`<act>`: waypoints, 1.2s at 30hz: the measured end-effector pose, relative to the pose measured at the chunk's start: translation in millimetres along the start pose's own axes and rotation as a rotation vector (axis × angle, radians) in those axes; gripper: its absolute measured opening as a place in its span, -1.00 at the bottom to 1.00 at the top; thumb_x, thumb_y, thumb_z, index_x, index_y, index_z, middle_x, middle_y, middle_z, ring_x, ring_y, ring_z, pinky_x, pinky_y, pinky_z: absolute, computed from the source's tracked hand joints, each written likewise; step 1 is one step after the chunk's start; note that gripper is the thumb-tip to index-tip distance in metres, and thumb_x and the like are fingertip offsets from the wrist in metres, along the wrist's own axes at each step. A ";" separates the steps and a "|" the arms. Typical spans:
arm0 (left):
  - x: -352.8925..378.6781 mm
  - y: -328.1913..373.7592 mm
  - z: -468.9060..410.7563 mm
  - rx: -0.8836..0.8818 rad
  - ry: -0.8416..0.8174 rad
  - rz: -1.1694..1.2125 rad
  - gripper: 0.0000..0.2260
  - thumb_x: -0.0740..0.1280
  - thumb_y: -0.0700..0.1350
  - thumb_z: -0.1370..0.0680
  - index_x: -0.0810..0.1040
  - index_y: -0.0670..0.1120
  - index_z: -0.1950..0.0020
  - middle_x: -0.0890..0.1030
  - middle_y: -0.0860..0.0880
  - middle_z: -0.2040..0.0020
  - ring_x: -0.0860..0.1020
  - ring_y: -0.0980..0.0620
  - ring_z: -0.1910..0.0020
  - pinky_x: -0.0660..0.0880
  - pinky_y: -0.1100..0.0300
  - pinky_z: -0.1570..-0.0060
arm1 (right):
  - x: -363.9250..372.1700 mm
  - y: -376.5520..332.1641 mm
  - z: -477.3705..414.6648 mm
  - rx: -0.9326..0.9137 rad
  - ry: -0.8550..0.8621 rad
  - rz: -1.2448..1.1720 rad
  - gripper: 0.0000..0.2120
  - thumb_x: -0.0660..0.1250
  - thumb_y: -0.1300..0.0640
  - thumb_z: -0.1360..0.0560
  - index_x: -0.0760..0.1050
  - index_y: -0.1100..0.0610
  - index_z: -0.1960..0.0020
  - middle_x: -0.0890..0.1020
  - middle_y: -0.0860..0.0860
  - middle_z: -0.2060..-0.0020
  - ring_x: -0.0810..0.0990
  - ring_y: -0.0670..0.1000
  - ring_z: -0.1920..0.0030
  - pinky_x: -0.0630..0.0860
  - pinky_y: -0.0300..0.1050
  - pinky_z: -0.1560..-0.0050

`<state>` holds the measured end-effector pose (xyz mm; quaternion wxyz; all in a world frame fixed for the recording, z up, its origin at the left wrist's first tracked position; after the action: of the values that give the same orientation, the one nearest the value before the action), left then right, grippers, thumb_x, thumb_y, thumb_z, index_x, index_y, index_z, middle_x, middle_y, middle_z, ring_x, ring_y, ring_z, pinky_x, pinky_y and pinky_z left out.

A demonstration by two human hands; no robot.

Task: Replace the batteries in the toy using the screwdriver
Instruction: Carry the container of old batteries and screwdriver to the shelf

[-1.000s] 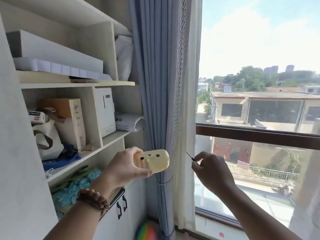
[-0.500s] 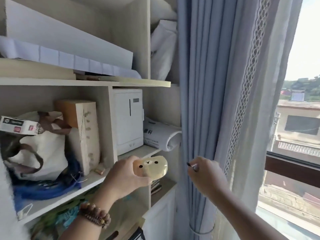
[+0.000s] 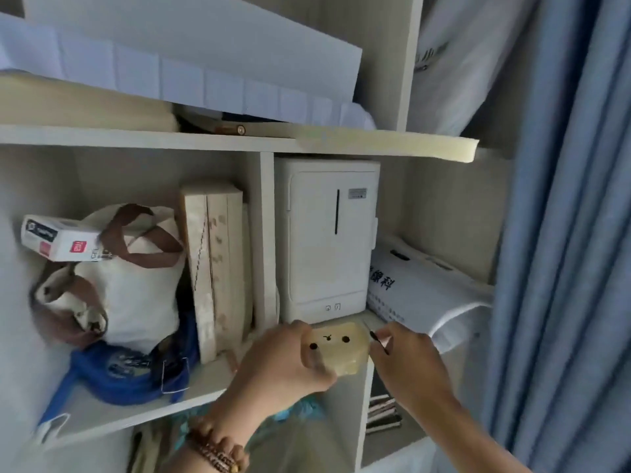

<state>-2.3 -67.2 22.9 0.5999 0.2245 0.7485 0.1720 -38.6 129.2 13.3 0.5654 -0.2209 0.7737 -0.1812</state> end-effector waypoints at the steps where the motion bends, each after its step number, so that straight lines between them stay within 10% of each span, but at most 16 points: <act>1: 3.6 2.8 -2.4 -0.018 0.012 -0.013 -0.70 0.44 0.19 -0.25 0.51 0.11 0.13 0.60 0.14 0.22 0.55 0.24 0.26 0.58 0.23 0.25 | 4.9 4.9 -6.2 -0.018 -0.020 0.002 -0.79 0.26 -0.03 -0.55 0.59 -0.05 -0.13 0.71 -0.05 0.11 0.66 -0.01 0.11 0.62 -0.07 0.09; 16: 44.6 20.9 -28.1 -0.313 0.016 -0.057 -0.61 0.43 0.10 -0.35 0.43 0.22 -0.13 0.55 0.20 0.02 0.59 0.21 0.10 0.60 0.19 0.10 | 39.0 41.1 -64.9 -0.247 -0.104 0.054 -0.78 0.10 0.01 -0.64 0.46 0.07 -0.12 0.71 0.03 0.03 0.70 0.08 0.03 0.39 -0.12 0.27; 36: 52.6 2.0 -57.9 -0.320 0.094 -0.081 -0.73 0.34 -0.03 -0.49 0.35 0.05 -0.13 0.33 0.10 -0.07 0.45 0.08 -0.05 0.47 0.20 -0.08 | 64.4 42.4 -90.1 -0.169 -0.081 0.005 -0.77 0.16 -0.06 -0.55 0.51 0.04 0.01 0.72 -0.02 0.14 0.68 0.02 0.07 0.59 -0.12 0.13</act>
<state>-67.9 -36.3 -6.4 0.5986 0.0873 0.7472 0.2751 -147.4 132.2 -33.8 0.5761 -0.2731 0.7632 -0.1048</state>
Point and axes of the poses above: each hand's wrist, its own z-axis away from the middle knuckle, its own x-axis out of the palm, y = z × x, the point moved 2 cm from there along -z, towards the middle knuckle
